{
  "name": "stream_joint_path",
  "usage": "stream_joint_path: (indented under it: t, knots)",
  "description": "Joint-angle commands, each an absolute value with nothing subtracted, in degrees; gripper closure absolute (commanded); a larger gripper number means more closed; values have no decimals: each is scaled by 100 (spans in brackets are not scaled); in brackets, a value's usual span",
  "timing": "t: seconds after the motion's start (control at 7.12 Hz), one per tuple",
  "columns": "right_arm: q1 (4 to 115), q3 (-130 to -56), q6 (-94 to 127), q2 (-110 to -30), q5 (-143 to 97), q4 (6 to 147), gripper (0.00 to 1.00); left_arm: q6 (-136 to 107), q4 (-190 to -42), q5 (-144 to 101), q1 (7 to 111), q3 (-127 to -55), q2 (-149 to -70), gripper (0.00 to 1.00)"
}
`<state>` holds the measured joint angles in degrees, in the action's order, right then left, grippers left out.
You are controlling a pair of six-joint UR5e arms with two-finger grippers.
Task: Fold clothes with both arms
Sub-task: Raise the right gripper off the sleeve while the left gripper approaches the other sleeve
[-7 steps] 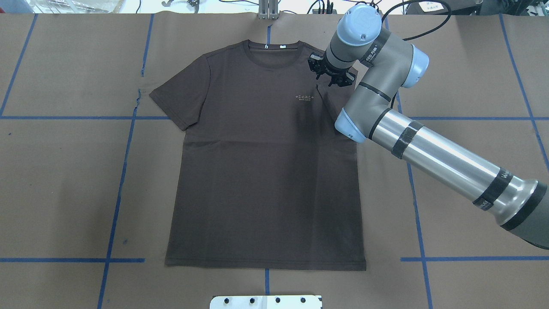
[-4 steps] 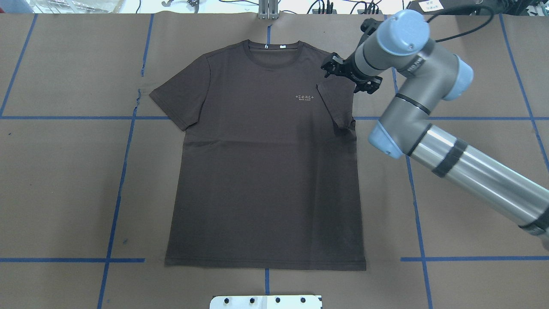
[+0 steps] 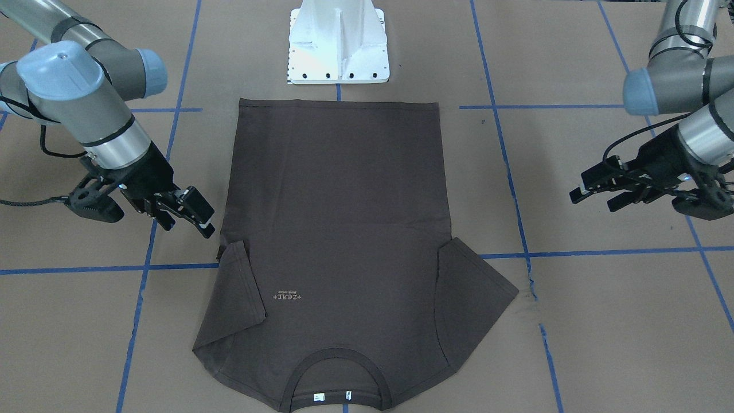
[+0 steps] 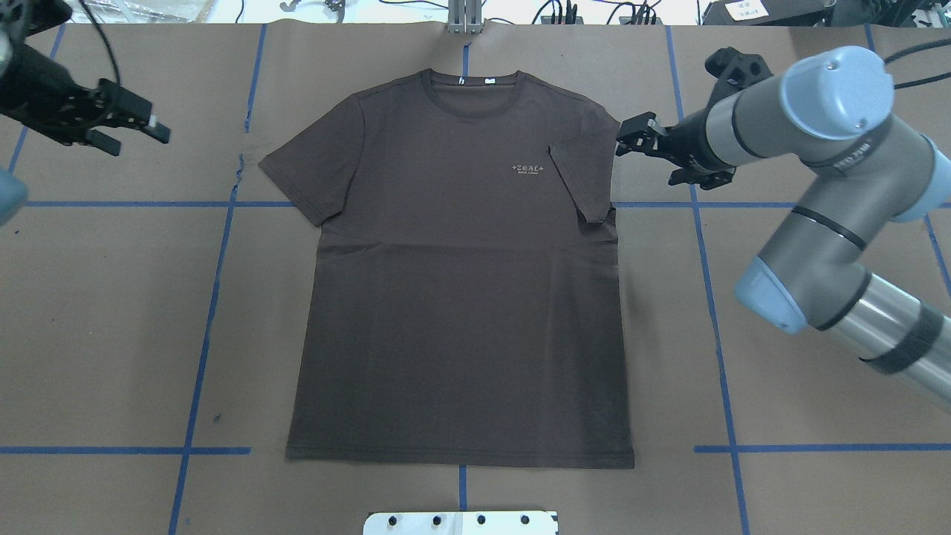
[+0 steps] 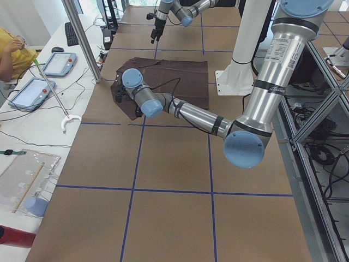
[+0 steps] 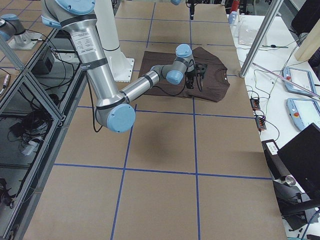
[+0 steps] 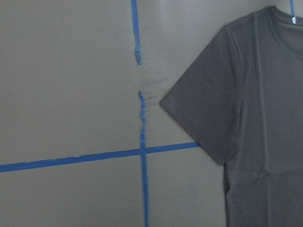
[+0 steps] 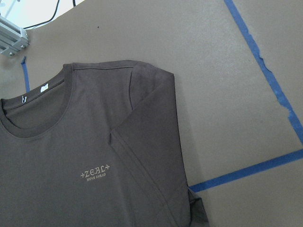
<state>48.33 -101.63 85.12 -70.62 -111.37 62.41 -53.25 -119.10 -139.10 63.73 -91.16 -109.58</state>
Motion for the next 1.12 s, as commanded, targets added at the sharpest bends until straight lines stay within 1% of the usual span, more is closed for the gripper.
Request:
stream_joint_path:
  t: [0.0,0.14,0.28,0.42,0.56,0.98]
  knots:
    - [4913,-10687,8499,-7531,-11092,6232,0,-6175,-12189,-12580,5565,-8363,-11703,1]
    - [4904,-10679,8499,-7541,-11066,6231,0,-6144,-12321,-12455,5433,-7854,-11925,2]
    - [4913,-10687,8499,-7567,-11065,6231,0,-6091,-12488,-11958,5353,-7283,-12231,7]
    - [4904,-10687,8534,-7559,-11065,6231,0,-6047,-12855,-11736,5222,-6538,-12626,8]
    - [4904,-10661,8534,-7576,-11065,6231,0,-6029,-13102,-11716,5195,-6313,-12656,15]
    - [4896,-10547,8517,-7567,-11057,6240,0,-5493,-13087,-11628,5203,-6214,-12604,24]
